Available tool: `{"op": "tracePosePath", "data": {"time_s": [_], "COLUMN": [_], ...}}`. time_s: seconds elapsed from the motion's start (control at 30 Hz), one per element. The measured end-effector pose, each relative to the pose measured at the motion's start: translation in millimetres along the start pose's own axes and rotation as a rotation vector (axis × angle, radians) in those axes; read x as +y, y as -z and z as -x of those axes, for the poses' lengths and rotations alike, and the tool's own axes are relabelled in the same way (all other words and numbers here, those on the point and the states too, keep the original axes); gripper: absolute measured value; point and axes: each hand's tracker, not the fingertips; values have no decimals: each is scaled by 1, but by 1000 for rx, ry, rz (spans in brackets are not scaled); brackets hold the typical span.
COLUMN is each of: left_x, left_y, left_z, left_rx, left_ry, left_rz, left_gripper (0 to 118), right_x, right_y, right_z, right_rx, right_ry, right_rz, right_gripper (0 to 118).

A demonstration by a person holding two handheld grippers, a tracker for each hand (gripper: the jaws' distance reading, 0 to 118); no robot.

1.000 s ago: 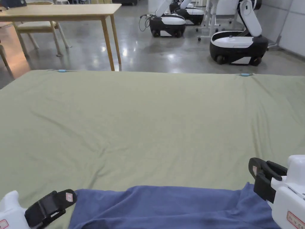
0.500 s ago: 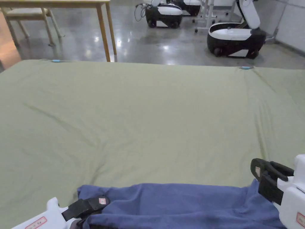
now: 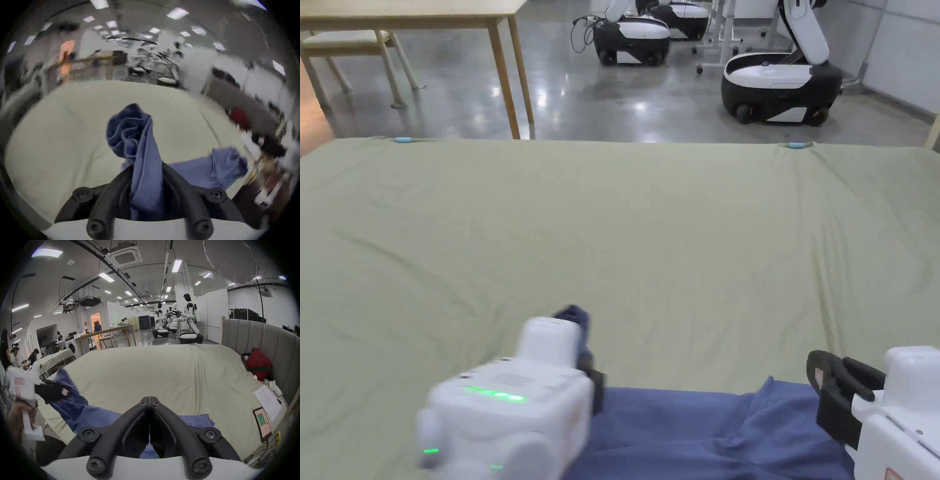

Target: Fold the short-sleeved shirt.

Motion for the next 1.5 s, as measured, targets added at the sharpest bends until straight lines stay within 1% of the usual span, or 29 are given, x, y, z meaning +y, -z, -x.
{"op": "tracePosePath", "data": {"time_s": [0.07, 0.1, 0.17, 0.23, 0.27, 0.3, 0.33, 0.37, 0.4, 0.47, 0.53, 0.57, 0.6, 0.63, 0.67, 0.73, 0.8, 0.87, 0.97, 1.07, 1.17, 1.27, 1.3, 1.33, 1.37, 1.4, 1.43, 1.47, 1.5], "left_x": [-8, -14, -26, -35, -31, -27, -23, -19, -13, -11, -9, -12, -16, -19, -20, -28, -34, -37, -38, -37, -32, -26, -27, -28, -32, -37, -44, -50, -62], "left_y": [35, 51, 76, 87, 79, 71, 61, 47, 33, 23, 16, 17, 21, 27, 38, 53, 72, 89, 101, 91, 70, 36, 24, 15, 7, 3, 0, -5, -3], "left_z": [-51, -66, -80, -85, -77, -69, -60, -50, -38, -15, 5, 14, 20, 23, 18, 3, -26, -56, -97, -85, -65, -39, -27, -16, -3, 10, 23, 40, 54], "left_rx": [27, 10, -95, -77, -62, -104, -160, -226, -271, -301, -264, -241, -225, -227, -222, -217, -368, -450, -408, -406, -383, -368, -355, -342, -317, -300, -295, -276, -264], "left_ry": [150, 169, 120, 103, 93, 4, -69, -125, -184, -276, -374, -431, -487, -504, -495, -442, -442, -435, -338, -425, -407, -433, -461, -490, -517, -550, -580, -631, -692], "left_rz": [82, 120, 232, 223, 208, 172, 140, 70, 7, 26, -24, -28, -8, 26, 72, 126, 200, 231, 247, 216, 184, 77, 25, -10, -6, 2, 1, -92, -41], "left_gripper": [10, 10, 10, 12, 24, 66, 100, 111, 111, 111, 110, 105, 77, 36, 5, 5, 5, 5, 5, 5, 5, 5, 8, 24, 60, 110, 118, 118, 118], "right_x": [-7, -9, -14, -18, -19, -19, -20, -21, -21, -22, -21, -21, -20, -20, -20, -21, -22, -22, -22, -24, -25, -26, -26, -26, -27, -27, -27, -27, -27], "right_y": [-5, -8, -11, -11, -11, -11, -11, -10, -9, -9, -9, -8, -8, -7, -7, -7, -7, -8, -9, -9, -10, -11, -11, -11, -10, -11, -10, -11, -11], "right_z": [-8, -12, -20, -28, -33, -40, -44, -49, -52, -59, -62, -63, -65, -66, -67, -68, -71, -74, -79, -81, -80, -76, -74, -72, -71, -70, -70, -69, -69], "right_rx": [-10, -18, -31, -79, -68, -51, -43, -40, -36, -16, -14, -10, -5, -3, 1, 7, 8, 10, 11, 11, 15, 23, 23, 20, 18, 18, 20, 22, 23], "right_ry": [0, -2, -16, -93, -89, -78, -67, -60, -53, -19, -10, -4, 4, 11, 13, 16, 17, 28, 43, 51, 50, 40, 32, 25, 19, 15, 13, 12, 12], "right_rz": [7, 9, 11, 13, 19, 24, 26, 26, 31, 28, 20, 16, 14, 14, 15, 13, 13, 15, 15, 13, 2, -12, -16, -18, -20, -21, -22, -23, -25], "right_gripper": [1, 1, 1, 1, 1, 1, 1, 1, 1, 1, 1, 1, 1, 1, 1, 1, 1, 1, 1, 1, 1, 1, 1, 1, 1, 1, 1, 1, 1]}}
